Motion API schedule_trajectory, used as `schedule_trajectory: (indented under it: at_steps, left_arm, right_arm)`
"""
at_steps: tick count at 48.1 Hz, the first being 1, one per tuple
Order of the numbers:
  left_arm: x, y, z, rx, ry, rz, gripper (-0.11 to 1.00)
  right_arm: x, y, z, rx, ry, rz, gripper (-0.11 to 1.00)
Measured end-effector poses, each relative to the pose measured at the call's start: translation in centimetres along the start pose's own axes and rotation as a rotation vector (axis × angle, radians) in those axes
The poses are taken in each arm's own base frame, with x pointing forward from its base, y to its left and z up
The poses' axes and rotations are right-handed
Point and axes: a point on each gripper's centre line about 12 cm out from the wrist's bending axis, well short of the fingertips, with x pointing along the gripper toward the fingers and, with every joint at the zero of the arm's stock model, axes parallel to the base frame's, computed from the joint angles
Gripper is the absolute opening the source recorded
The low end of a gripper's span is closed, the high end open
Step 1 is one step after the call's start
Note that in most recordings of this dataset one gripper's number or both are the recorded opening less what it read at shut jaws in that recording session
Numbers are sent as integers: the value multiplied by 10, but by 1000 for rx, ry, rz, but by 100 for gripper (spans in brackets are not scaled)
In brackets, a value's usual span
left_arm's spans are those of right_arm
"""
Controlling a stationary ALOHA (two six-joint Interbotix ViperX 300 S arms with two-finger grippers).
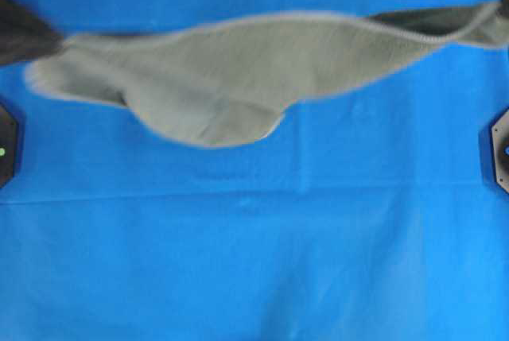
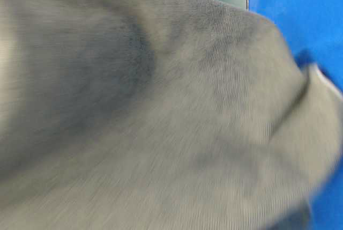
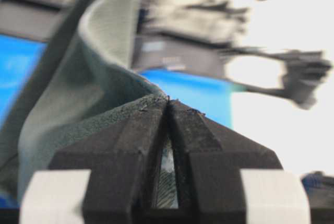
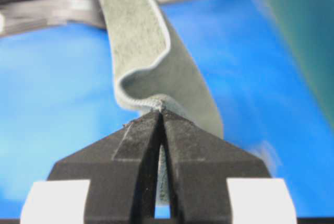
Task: Fold a large towel.
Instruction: 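Lift the towel with both grippers and shake it out in the air, then lay the towel flat on the table, dragging it toward the robot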
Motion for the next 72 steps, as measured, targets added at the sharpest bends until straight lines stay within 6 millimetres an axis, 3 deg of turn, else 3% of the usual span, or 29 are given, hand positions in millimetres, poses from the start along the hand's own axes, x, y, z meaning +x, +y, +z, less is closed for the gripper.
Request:
schedule_trajectory:
  at_steps: [12,22,27,34,38,46,55,62,72]
  left_arm:
    - [-17,-20,23,-33,-85,-87,2]
    - [-18,-22,31,-18,-137,-98,2]
    - [-15,-12,30,-24,-142,-55,2]
    - [-1,28,8,-77,-104,106,2]
    - [7,64,-13,-156,-69,239,2]
    - [-1,130,-44,-226,-43,496,2]
    - [-8,205,-77,-264,24,744,2]
    - [1,241,-93,-212,78,809,2]
    - [24,271,-98,-52,159,813,2]
  right_arm:
    - [-33,44,44,-33,-213,259,2]
    - [-34,48,53,-24,-252,277,2]
    - [-29,43,52,-22,-251,238,2]
    - [-10,13,40,46,-216,57,2]
    - [3,-11,26,102,-177,-71,2]
    - [20,-84,-14,244,-108,-432,2]
    - [28,-149,-61,318,-7,-704,2]
    - [44,-185,-87,328,43,-792,2]
    - [59,-210,-93,289,36,-818,2]
